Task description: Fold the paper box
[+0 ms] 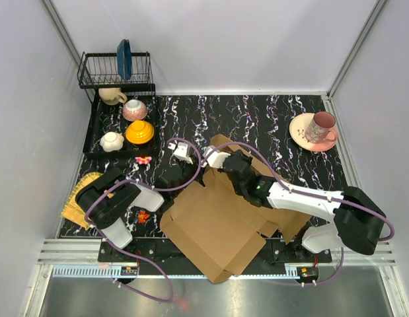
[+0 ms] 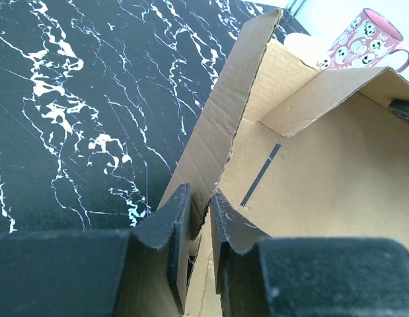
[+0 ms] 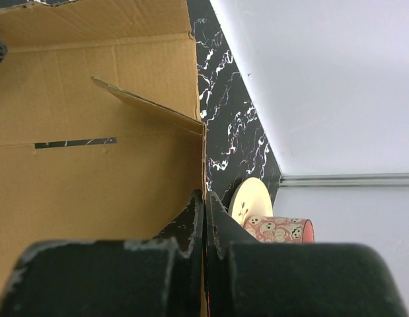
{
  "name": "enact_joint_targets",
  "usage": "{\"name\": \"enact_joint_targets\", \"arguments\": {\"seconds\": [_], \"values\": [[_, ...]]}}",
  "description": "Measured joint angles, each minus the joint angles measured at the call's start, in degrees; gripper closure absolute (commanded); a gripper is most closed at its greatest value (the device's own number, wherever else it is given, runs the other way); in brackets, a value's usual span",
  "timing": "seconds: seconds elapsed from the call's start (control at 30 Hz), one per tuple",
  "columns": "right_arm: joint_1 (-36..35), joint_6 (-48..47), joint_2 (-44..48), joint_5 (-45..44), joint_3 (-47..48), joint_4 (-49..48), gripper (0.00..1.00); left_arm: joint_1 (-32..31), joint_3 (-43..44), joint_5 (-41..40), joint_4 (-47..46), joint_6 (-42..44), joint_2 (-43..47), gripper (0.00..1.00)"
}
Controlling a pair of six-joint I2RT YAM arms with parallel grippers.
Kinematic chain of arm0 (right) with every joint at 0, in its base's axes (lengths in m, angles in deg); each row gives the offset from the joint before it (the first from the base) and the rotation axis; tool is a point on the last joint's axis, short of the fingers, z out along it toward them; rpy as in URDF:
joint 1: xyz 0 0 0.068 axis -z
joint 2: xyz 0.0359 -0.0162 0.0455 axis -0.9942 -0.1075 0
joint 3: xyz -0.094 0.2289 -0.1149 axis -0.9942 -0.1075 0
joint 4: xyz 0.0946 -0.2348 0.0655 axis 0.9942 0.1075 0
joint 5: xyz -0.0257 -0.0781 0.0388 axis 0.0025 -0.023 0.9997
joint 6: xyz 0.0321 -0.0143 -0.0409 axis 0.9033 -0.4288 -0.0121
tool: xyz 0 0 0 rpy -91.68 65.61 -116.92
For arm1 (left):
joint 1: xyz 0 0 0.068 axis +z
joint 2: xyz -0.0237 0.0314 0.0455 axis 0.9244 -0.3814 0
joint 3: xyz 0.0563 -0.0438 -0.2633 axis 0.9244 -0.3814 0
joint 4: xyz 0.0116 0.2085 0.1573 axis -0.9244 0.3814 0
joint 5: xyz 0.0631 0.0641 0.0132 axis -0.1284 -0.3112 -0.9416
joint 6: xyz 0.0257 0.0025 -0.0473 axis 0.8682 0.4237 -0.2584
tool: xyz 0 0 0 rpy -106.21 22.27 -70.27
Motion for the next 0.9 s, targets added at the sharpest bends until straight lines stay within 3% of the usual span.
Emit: {"name": "enact_joint_targets", "arguments": {"seconds": [0.33,0.5,0.7,0.8,0.9], "values": [[-2.21,-5.25,2.78,-1.99,0.15,-1.73,1.00,-2.56,-2.25,-4.48,-6.58,-1.73,-0.76,0.80],[-4.55,-10.54,2.91,-2.84,1.18,-3.23,1.00,-4.83,-4.20,-6.45,-10.05,-4.00,-5.31,0.79],[-7.26,-17.94,2.89,-6.05,-1.16,-10.10,1.00,-6.86,-9.03,-7.67,-9.66,-5.40,-8.17,0.75],[-7.30,-18.64,2.89,-7.34,-2.49,-11.34,1.00,-6.91,-9.31,-8.20,-9.68,-5.35,-8.15,0.71],[-7.32,-18.34,2.91,-8.04,-3.04,-11.93,1.00,-6.91,-9.31,-8.57,-9.66,-5.01,-7.67,0.57]]}}
